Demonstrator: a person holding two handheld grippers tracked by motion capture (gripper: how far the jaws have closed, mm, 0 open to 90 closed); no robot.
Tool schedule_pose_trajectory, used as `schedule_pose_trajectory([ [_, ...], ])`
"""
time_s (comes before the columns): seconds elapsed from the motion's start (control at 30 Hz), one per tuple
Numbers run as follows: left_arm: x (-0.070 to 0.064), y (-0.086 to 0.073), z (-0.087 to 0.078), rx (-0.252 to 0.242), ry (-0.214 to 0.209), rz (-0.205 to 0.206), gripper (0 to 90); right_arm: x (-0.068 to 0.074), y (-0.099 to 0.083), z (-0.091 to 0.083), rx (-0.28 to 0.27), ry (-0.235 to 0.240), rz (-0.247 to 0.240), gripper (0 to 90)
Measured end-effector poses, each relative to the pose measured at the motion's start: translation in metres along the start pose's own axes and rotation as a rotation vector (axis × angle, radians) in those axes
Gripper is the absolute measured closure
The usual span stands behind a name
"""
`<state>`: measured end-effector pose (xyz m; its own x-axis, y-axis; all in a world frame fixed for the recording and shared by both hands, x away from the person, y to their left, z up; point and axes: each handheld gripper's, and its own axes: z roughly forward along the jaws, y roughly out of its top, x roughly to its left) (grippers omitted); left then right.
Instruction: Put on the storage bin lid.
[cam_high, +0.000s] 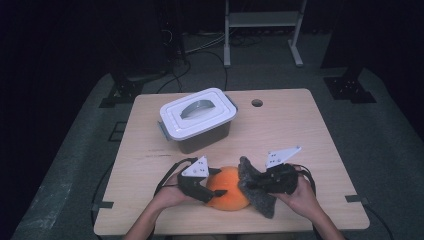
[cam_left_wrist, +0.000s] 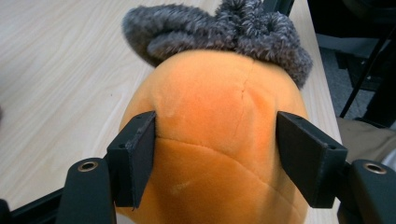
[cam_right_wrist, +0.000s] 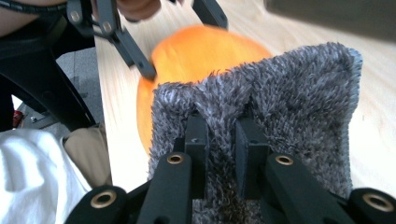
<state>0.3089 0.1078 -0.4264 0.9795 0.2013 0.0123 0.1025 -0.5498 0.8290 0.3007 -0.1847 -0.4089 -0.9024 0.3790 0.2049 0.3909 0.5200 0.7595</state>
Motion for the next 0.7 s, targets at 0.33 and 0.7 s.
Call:
schedule_pose_trajectory([
  [0.33,-0.004,0.001,0.002,0.023,-0.032,0.016,27.3,-0.001,0.010,-0.010,-0.086,0.013,0.021,78.4],
  [0.7,0.000,0.004,0.004,0.015,-0.011,-0.014,25.7,0.004,0.005,0.004,-0.021,0.038,0.001,78.1],
])
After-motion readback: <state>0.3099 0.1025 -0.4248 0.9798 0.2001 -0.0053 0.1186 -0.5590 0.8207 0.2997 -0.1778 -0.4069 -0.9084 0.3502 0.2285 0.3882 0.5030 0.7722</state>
